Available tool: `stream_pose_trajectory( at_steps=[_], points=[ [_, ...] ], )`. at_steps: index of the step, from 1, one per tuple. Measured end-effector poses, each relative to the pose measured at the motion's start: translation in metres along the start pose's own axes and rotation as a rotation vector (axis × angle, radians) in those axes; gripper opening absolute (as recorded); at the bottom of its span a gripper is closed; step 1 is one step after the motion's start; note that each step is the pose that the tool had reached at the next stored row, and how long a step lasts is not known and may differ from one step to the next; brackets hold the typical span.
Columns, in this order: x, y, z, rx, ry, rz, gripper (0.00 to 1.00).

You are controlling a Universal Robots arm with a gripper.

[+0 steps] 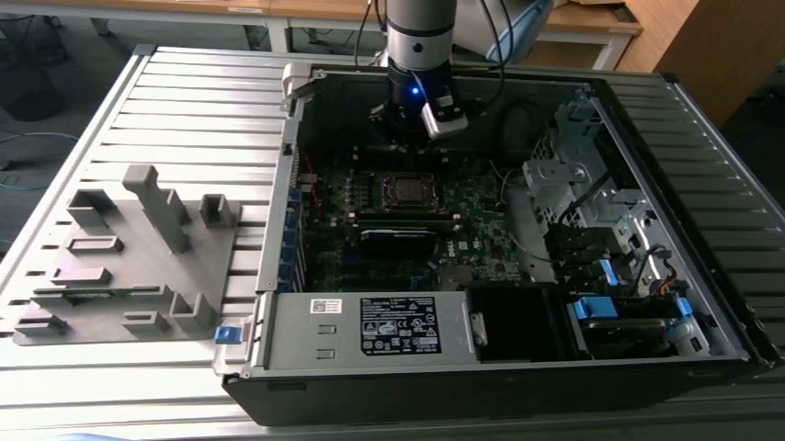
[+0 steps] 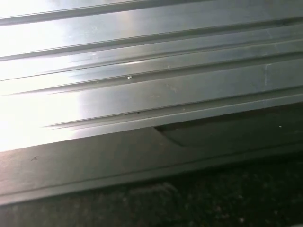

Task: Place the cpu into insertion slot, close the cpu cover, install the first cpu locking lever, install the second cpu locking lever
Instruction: 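Install the first cpu locking lever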

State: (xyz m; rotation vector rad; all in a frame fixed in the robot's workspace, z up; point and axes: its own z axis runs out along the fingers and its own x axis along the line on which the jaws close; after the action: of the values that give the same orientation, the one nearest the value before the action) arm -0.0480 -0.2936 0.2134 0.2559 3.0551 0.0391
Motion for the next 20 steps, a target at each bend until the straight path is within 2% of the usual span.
stream_pose_trajectory(
  at_steps=[7, 14, 20],
  points=[
    [-0.0003, 0.0001, 0.0, -0.003, 0.0013, -0.04, 0.11],
    [-0.0003, 0.0001, 0.0, -0.0033, 0.0013, -0.041, 0.11],
    [-0.0006, 0.0001, -0.0035, -0.003, 0.0021, -0.041, 0.11]
  ],
)
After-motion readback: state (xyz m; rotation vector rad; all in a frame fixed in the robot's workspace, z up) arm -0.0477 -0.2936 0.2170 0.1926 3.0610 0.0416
